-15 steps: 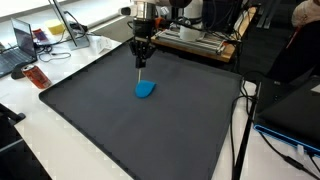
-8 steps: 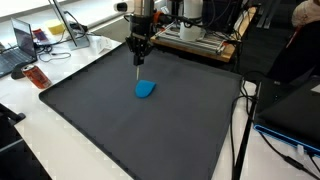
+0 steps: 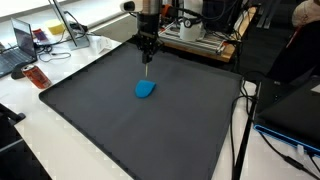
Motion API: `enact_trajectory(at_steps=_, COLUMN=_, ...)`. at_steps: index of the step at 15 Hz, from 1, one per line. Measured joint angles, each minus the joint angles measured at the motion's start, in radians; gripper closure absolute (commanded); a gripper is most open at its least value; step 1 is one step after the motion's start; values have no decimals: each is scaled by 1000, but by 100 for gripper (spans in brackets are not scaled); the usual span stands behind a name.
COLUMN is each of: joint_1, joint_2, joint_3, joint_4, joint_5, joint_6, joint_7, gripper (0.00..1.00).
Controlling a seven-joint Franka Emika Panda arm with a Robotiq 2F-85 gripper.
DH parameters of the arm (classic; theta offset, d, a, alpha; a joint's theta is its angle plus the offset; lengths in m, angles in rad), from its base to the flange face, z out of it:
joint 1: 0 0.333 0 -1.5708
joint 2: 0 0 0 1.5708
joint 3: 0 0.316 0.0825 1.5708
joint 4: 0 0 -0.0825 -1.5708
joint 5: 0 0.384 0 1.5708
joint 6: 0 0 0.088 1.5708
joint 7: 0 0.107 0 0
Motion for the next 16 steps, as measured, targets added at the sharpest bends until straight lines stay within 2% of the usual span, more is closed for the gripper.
enact_trajectory(at_steps=6, joint_1=-39, joint_2=27, joint_3=60, joint_4=19, joint_5=-19, joint_6=1, joint_7=8, gripper=97)
enact_trajectory(at_steps=11, joint_1=-42, joint_2=84, joint_3=62, joint_4=53, joint_5=-81, joint_6=53, joint_7=40, gripper=97)
enact_trajectory(at_steps=16, joint_1=-40, joint_2=163, joint_3=61, joint_4=108, joint_5=-117, joint_6=58, joint_7=58, gripper=97)
